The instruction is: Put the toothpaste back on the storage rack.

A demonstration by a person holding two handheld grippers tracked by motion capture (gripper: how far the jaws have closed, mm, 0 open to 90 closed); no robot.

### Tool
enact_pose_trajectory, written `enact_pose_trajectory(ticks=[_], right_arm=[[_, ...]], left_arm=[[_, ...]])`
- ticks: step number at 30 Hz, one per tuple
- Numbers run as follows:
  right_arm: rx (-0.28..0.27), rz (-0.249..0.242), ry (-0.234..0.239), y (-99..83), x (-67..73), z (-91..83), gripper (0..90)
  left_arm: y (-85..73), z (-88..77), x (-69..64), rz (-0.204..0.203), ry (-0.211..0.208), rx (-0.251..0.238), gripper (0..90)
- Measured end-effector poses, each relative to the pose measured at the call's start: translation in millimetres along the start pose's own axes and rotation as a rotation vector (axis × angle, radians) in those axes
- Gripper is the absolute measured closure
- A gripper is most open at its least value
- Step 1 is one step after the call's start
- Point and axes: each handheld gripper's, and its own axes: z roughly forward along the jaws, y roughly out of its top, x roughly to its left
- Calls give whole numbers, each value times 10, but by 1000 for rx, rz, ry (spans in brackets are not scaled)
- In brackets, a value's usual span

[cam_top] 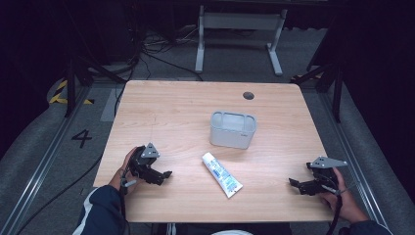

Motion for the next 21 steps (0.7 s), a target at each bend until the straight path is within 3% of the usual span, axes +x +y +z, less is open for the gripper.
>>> enact_pose_trajectory(ticks=[7,15,20,21], right_arm=[[0,0,0,1,0,1,0],[2,-6,1,1,-4,3,1],[2,-4,-1,3,-2,4,0],[2,-4,-2,3,-1,4,0]], left_arm=[[-9,-8,-18,-18,13,2,6],[32,-6,3,18,-13,22,15],[92,-39,-45,79,-32,40,103],[117,-49,-68,100,-50,49,195]])
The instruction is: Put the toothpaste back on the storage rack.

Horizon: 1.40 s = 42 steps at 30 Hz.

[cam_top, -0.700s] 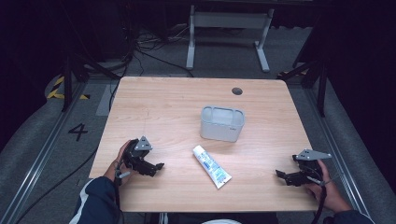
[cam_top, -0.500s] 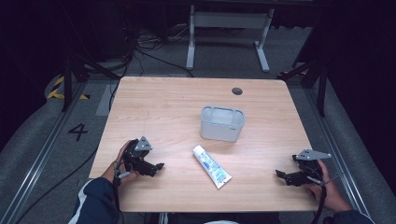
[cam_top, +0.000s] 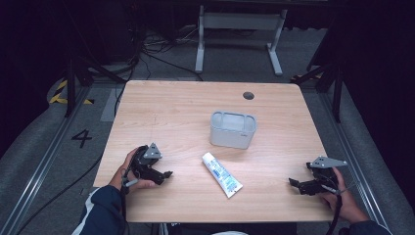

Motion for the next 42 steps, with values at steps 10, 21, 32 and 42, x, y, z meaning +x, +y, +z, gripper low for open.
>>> enact_pose_trajectory(ticks=[10,21,32,42], right_arm=[[-1,1,0,0,1,0,0],[0,5,0,3,3,2,0],[0,-26,28,186,-4,187,0],[-1,-28,28,180,-1,181,1]], left_arm=[[165,23,-112,104,29,73,221],[206,-62,-115,67,8,-22,248],[559,-154,-339,168,-12,-29,247],[964,7,-502,305,-82,37,245]])
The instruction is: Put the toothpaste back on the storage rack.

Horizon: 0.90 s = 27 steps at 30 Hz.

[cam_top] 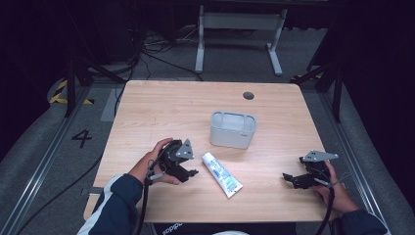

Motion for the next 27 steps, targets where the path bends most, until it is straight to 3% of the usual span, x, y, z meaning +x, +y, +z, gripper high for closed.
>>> enact_pose_trajectory(ticks=[13,27], right_arm=[[-1,16,-13,-43,18,-42,1],[-1,24,-24,-53,28,-53,1]], left_arm=[[371,271,-28,123,-91,61,222],[587,544,-23,219,-161,83,213]])
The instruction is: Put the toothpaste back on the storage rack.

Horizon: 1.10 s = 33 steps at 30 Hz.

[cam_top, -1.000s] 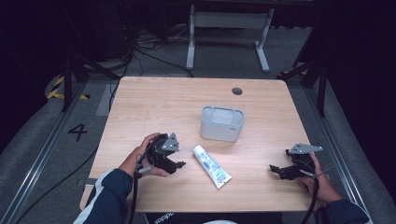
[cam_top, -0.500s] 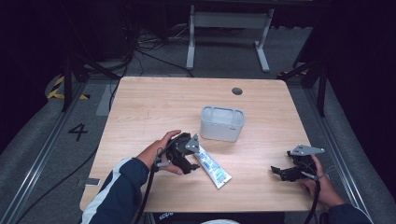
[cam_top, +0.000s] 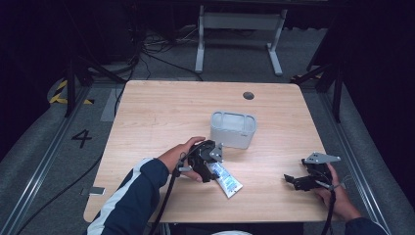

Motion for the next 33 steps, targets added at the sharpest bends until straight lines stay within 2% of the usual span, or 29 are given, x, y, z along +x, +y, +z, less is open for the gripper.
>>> enact_pose_trajectory(ticks=[10,11,13,14,17,20,24,25,27,29,33], right_arm=[[0,12,-9,-15,9,-16,1],[0,12,-9,-15,10,-16,1],[0,13,-9,-15,9,-17,1],[0,12,-9,-16,9,-17,1],[0,11,-9,-16,8,-17,1],[1,12,-9,-19,9,-20,1],[1,12,-9,-21,9,-21,1],[1,11,-9,-21,9,-21,1],[1,11,-9,-21,9,-21,1],[1,12,-9,-21,10,-21,1],[1,11,-9,-22,9,-22,1]], left_arm=[[96,160,13,36,-34,36,210],[103,182,7,31,-47,29,210],[128,208,-3,38,-62,45,210],[146,230,-13,52,-81,51,211],[165,277,-19,70,-100,65,196],[167,318,-31,56,-123,69,157],[168,358,-46,70,-135,76,155],[180,396,-77,81,-133,105,155],[189,422,-94,81,-136,118,157],[217,445,-100,84,-156,112,161],[271,460,-108,99,-165,128,180]])
